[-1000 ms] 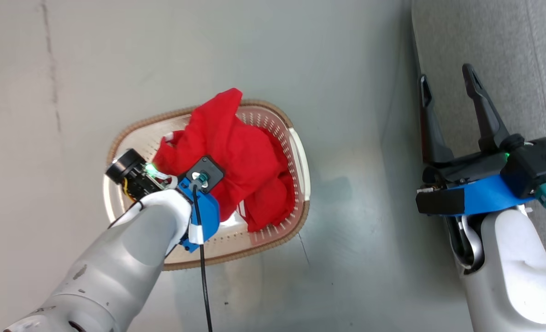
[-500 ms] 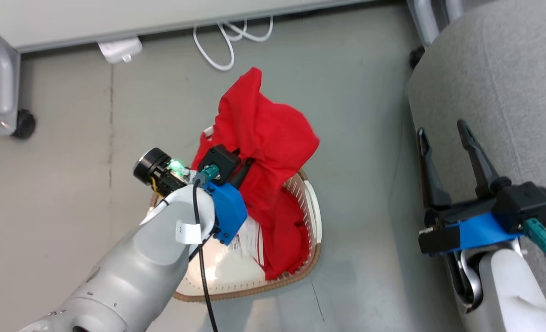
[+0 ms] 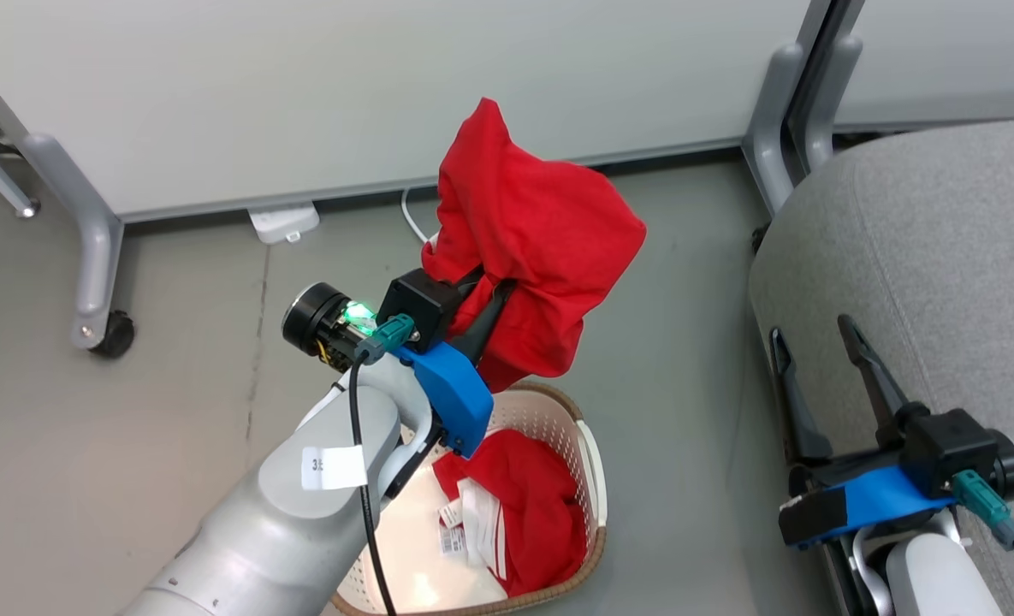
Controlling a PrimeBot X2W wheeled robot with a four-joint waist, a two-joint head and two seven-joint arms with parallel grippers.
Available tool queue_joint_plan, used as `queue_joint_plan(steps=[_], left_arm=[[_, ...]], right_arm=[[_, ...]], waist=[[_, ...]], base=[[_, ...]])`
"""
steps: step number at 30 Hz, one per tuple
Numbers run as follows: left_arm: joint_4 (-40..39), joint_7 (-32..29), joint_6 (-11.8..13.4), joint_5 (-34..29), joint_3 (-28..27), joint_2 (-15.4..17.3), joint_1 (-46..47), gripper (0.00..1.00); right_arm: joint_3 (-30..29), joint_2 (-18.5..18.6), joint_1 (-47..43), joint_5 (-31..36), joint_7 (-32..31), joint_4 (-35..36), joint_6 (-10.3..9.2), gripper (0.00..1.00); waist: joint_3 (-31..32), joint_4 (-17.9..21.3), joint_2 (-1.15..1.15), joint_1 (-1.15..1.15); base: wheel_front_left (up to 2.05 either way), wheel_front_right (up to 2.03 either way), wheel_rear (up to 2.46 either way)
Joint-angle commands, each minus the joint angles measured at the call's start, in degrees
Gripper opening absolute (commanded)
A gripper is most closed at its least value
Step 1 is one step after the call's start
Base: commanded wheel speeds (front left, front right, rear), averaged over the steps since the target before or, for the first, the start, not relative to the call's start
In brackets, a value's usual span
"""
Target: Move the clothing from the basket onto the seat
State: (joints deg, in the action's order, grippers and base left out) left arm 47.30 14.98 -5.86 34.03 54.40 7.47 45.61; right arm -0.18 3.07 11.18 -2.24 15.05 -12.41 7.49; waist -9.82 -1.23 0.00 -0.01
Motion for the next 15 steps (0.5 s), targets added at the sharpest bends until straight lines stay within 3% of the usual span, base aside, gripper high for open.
queue_joint_plan(steps=[1, 15], left_arm=[[-1.18, 0.29, 0.25, -0.54, -1.23, 0.13, -1.02, 0.0], [-5.76, 0.3, -0.31, -3.65, -5.95, -0.49, -5.18, 0.0]], right_arm=[[0.2, 0.25, -1.36, -0.26, 0.2, -0.31, 0.01, 1.0], [1.48, -0.05, -6.1, -1.35, 0.2, -1.41, 0.01, 1.0]], waist=[[1.98, -0.52, 0.0, 0.01], [8.35, -1.64, 0.0, 0.01]], base=[[0.0, 0.0, 0.0], [0.0, 0.0, 0.0]])
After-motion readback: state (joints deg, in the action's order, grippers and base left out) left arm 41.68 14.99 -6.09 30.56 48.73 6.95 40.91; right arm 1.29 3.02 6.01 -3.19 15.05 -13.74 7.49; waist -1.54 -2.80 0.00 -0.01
